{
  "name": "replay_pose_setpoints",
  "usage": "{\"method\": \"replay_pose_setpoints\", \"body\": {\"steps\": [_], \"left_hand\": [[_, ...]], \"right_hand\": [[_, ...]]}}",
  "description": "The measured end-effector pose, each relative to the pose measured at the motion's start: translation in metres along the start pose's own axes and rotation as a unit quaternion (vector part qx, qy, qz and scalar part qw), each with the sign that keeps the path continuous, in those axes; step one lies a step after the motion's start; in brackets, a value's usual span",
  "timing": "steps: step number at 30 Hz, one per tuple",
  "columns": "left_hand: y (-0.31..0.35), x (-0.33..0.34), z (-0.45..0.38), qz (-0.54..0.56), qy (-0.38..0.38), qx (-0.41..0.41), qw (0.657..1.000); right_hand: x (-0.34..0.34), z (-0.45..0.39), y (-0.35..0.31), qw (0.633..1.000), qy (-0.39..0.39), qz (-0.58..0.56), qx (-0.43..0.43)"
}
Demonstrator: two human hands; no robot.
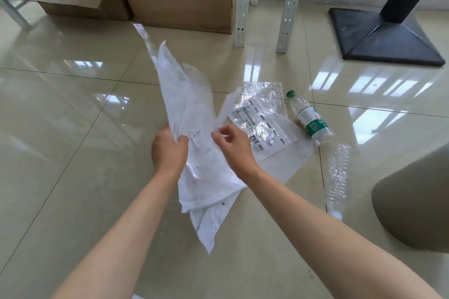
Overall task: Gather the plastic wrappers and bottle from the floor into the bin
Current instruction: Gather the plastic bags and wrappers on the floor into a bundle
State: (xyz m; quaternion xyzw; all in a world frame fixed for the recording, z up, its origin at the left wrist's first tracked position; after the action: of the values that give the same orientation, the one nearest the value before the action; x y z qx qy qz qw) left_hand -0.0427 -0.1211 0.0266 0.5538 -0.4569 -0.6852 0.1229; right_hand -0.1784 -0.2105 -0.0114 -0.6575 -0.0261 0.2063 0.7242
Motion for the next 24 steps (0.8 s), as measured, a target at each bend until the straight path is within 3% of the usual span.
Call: {"method": "replay_pose_setpoints", "body": {"steps": [5, 9, 15, 17, 19, 21, 24], "left_hand": [[-0.003, 0.01, 0.001, 0.077, -0.033, -0.038, 0.996], [-0.011, 0.017, 0.001, 0.06, -0.068, -0.025, 0.996], [-0.019, 0.023, -0.02, -0.047, -0.02, -0.019, 0.999], [-0.022, 0.025, -0.028, -0.064, -0.012, -0.021, 0.998], [-0.026, 0.025, -0.035, -0.066, -0.007, -0.023, 0.998], [-0.028, 0.026, -0.041, -0.065, -0.004, -0.02, 0.998], [-0.029, 0.029, -0.045, -0.068, -0.002, -0.012, 0.998]], "right_hand": [[0.032, 0.008, -0.007, 0.979, -0.111, -0.146, 0.094], [0.037, 0.003, 0.002, 0.973, -0.149, -0.137, 0.112], [0.043, -0.012, 0.02, 0.969, -0.203, -0.086, 0.109], [0.033, -0.029, 0.032, 0.984, -0.159, 0.002, 0.079], [0.008, -0.055, 0.049, 0.981, -0.071, 0.178, 0.028], [-0.024, -0.081, 0.067, 0.942, -0.002, 0.335, 0.015], [-0.053, -0.103, 0.094, 0.872, -0.035, 0.486, 0.051]]}}
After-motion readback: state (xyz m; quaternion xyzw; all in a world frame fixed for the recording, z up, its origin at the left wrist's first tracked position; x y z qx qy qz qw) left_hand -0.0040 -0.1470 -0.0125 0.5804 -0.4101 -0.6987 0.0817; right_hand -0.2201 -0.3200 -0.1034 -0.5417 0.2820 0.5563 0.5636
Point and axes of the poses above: each hand's wrist, its own z-axis away from the middle knuckle, its own x-axis out of the palm, y = z × x, the point moved 4 cm from there along -z, towards the middle knuckle, and after that the axes turned 7 degrees about y, right-handed, at the moved point
